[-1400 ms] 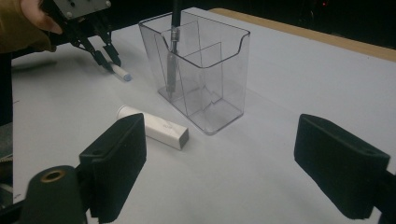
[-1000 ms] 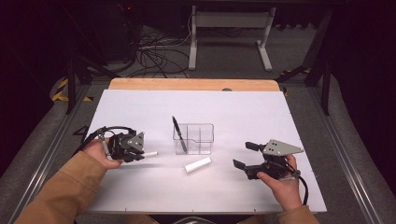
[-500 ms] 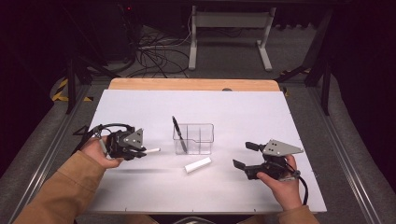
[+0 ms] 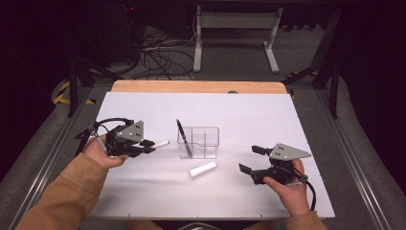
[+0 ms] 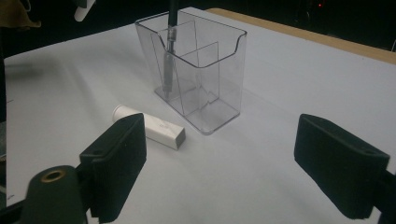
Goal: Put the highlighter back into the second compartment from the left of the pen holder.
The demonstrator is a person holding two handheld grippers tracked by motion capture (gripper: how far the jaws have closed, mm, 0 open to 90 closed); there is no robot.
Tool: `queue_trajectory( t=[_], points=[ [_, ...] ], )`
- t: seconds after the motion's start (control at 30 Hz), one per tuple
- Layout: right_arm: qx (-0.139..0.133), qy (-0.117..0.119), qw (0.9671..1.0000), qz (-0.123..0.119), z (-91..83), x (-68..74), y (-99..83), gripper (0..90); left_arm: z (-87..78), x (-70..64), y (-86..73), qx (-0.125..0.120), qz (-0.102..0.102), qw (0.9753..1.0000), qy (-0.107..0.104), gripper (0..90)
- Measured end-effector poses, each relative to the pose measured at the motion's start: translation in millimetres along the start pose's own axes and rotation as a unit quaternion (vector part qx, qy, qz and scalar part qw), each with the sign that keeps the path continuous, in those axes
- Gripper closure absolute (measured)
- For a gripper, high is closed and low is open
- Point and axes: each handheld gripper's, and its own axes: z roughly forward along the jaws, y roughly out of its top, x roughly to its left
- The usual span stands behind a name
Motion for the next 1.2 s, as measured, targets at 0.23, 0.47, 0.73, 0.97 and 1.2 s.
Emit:
queue_trajectory(
  t=[0.23,0.47,0.73,0.97,1.2],
  points=[
    [-0.001,-0.005,1.0,-0.001,0.4,0.4,-0.4,15.2,-6.4,1.4,9.7,-0.06,-0.018,0.998,-0.001,78.6],
    [-0.008,-0.009,0.9999,-0.003,0.8,0.7,-1.5,13.8,-9.1,2.7,19.9,-0.116,-0.043,0.9923,-0.004,78.6],
    [-0.016,-0.013,0.9998,-0.002,0.8,1.1,-3.0,13.8,-8.2,6.0,32.1,-0.173,-0.074,0.9822,-0.004,78.6],
    [-0.019,-0.013,0.9997,-0.001,0.8,1.0,-3.6,13.8,-5.7,7.0,43.3,-0.218,-0.09,0.9719,0.002,78.6],
    [-0.021,-0.011,0.9997,-0.002,0.8,0.8,-3.9,13.8,0.4,7.3,53.3,-0.263,-0.104,0.9592,0.005,78.6]
  ],
)
